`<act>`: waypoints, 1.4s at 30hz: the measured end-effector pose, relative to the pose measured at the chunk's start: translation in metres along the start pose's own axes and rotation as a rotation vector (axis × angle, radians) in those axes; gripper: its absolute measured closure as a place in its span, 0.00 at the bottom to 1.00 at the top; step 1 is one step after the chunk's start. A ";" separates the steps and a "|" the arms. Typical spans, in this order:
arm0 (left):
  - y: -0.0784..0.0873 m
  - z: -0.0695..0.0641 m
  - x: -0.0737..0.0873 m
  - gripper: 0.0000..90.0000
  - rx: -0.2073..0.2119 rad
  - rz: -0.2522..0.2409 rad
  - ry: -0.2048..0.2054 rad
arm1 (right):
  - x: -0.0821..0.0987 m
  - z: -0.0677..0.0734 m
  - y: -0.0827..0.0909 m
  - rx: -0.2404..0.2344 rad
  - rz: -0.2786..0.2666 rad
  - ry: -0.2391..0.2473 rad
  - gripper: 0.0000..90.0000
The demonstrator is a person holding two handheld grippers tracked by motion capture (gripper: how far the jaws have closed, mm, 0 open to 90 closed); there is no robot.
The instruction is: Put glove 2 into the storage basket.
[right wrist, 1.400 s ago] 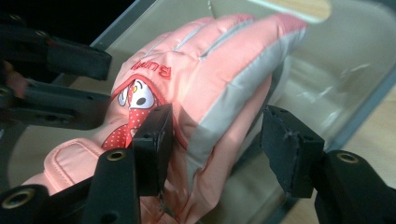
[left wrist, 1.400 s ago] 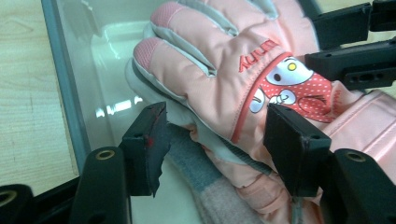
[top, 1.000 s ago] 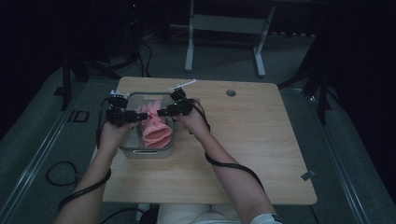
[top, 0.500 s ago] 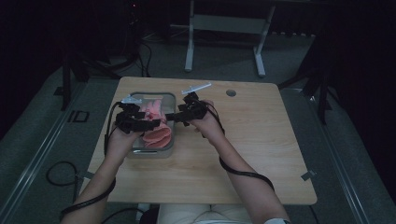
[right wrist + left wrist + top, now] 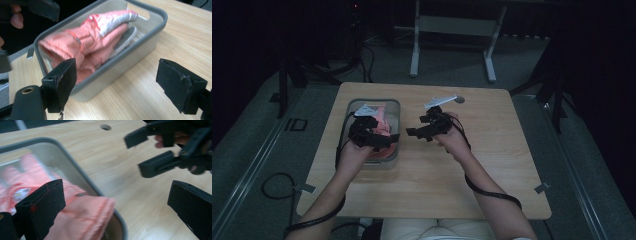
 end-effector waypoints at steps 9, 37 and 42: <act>-0.015 -0.042 0.007 0.01 0.041 0.009 -0.109 | 0.029 -0.008 0.008 0.015 0.008 -0.011 0.19; -0.058 -0.109 0.059 0.01 0.122 0.087 -0.334 | 0.092 -0.014 0.011 0.036 0.026 0.017 0.19; -0.067 -0.111 0.071 0.01 0.133 0.107 -0.341 | 0.103 -0.016 0.009 0.039 0.043 0.024 0.19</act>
Point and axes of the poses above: each handheld gripper's, and its own axes: y roughly backward along the jaws, x roughly out of its underside, z roughly to its left, the point moved 5 cm from there along -y, roughly forward along the jaws, and after that the axes turned 6 degrees about y, right-handed, at the moved point
